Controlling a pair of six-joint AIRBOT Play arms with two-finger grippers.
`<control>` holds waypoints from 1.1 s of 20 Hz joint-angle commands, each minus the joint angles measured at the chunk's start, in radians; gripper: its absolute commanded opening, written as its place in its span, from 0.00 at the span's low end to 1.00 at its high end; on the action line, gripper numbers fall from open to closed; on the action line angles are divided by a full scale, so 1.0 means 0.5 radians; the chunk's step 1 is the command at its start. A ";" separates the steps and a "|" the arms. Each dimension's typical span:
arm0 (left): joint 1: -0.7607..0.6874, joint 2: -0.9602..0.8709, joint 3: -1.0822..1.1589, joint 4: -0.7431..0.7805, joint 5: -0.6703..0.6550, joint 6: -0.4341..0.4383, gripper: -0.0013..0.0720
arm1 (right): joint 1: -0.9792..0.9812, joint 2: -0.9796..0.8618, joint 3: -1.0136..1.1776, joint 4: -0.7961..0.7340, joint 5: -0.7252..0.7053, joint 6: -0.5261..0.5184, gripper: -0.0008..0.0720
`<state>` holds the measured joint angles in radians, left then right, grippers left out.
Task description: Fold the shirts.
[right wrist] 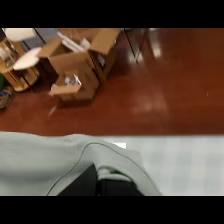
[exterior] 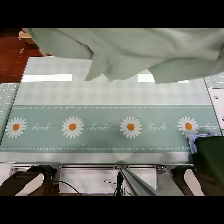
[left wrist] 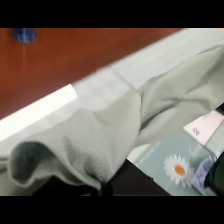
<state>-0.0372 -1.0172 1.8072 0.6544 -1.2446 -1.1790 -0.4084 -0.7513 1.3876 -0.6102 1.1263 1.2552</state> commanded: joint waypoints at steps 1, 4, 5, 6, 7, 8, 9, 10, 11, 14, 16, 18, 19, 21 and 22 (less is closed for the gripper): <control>0.003 0.204 0.243 0.057 0.004 -0.167 0.07 | -0.004 0.027 0.359 -0.002 0.074 0.175 0.04; 0.003 0.403 0.246 0.230 -0.107 -0.410 0.06 | -0.004 0.027 0.594 -0.002 0.312 0.273 0.04; 0.003 0.454 0.246 0.313 -0.204 -0.510 0.06 | -0.004 0.027 0.657 -0.005 0.428 0.307 0.04; 0.003 0.511 0.246 0.399 -0.341 -0.622 0.06 | -0.004 0.027 0.721 -0.030 0.567 0.359 0.04; 0.003 0.556 0.246 0.459 -0.483 -0.717 0.06 | -0.004 0.027 0.768 -0.069 0.695 0.410 0.04; 0.003 0.596 0.246 0.490 -0.634 -0.819 0.06 | -0.004 0.027 0.803 -0.095 0.836 0.455 0.04; 0.003 0.623 0.246 0.494 -0.764 -0.907 0.06 | -0.004 0.027 0.819 -0.110 0.970 0.482 0.04; 0.003 0.644 0.246 0.490 -0.896 -1.004 0.06 | -0.004 0.027 0.821 -0.115 1.125 0.504 0.04; 0.003 0.654 0.246 0.488 -1.019 -1.080 0.06 | -0.004 0.025 0.821 -0.148 1.273 0.517 0.04; -0.001 0.671 0.182 0.433 -1.195 -1.192 0.06 | 0.024 0.035 0.815 -0.475 1.460 0.524 0.04; -0.001 0.694 0.031 0.394 -1.195 -1.192 0.06 | 0.060 0.011 0.812 -0.686 1.460 0.526 0.04; -0.002 0.722 -0.243 0.393 -1.194 -1.167 0.06 | 0.114 -0.029 0.739 -0.707 1.460 0.526 0.04; -0.002 0.733 -0.427 0.388 -1.193 -1.130 0.06 | 0.163 -0.051 0.659 -0.699 1.459 0.530 0.04; -0.002 0.733 -0.803 0.389 -1.160 -1.024 0.06 | 0.331 -0.110 0.416 -0.718 1.453 0.560 0.04; -0.002 0.732 -1.014 0.389 -1.070 -0.951 0.06 | 0.436 -0.150 0.297 -0.781 1.445 0.568 0.04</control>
<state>-0.0372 -0.6582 1.5227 0.8558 -1.8126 -1.7184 -0.2829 -0.7906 1.6543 -0.9398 1.8347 1.5238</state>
